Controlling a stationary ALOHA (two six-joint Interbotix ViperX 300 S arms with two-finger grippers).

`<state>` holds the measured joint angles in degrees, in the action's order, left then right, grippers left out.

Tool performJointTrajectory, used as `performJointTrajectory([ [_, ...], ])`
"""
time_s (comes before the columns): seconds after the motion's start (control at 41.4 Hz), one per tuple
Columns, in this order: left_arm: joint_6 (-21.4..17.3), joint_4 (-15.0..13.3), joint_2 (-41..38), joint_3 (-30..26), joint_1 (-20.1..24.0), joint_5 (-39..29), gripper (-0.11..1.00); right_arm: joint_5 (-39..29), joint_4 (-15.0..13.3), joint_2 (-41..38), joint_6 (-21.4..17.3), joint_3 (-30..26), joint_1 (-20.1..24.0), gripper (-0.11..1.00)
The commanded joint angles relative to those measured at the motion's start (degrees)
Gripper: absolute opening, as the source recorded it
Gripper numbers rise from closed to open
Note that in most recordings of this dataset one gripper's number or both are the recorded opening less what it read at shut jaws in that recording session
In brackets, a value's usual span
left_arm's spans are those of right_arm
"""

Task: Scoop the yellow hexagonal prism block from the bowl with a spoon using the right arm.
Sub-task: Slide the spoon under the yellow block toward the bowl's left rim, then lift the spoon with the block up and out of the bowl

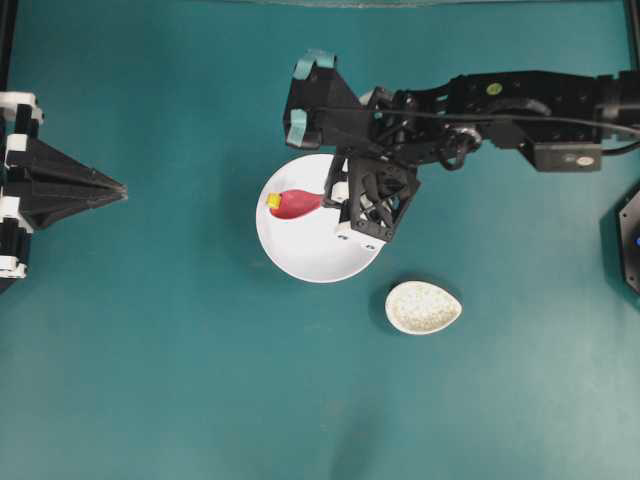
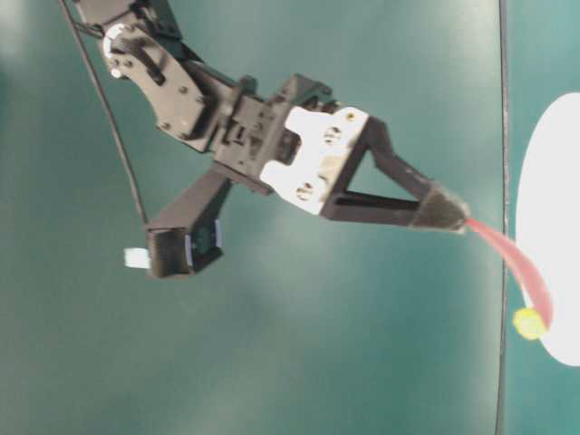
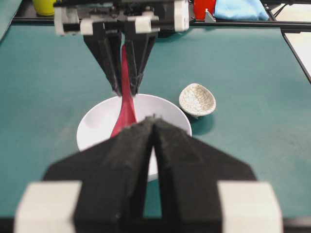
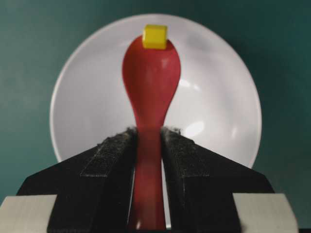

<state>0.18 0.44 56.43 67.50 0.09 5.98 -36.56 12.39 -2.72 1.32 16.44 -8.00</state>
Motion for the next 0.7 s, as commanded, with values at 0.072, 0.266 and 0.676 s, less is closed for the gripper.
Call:
performJointTrajectory([
  [0.072, 0.0, 0.18, -0.26, -1.58, 0.09, 0.09, 0.05, 0.79, 0.0, 3.87, 0.09, -0.53, 0.09, 0.24],
  [0.266, 0.0, 0.18, -0.35, -1.58, 0.09, 0.09, 0.05, 2.64, -0.7, 7.12, 0.53, -0.53, 0.09, 0.24],
  [0.676, 0.18, 0.18, -0.26, -1.58, 0.09, 0.09, 0.05, 10.11, -4.57, 13.8, 0.62, 1.76, 0.09, 0.24],
])
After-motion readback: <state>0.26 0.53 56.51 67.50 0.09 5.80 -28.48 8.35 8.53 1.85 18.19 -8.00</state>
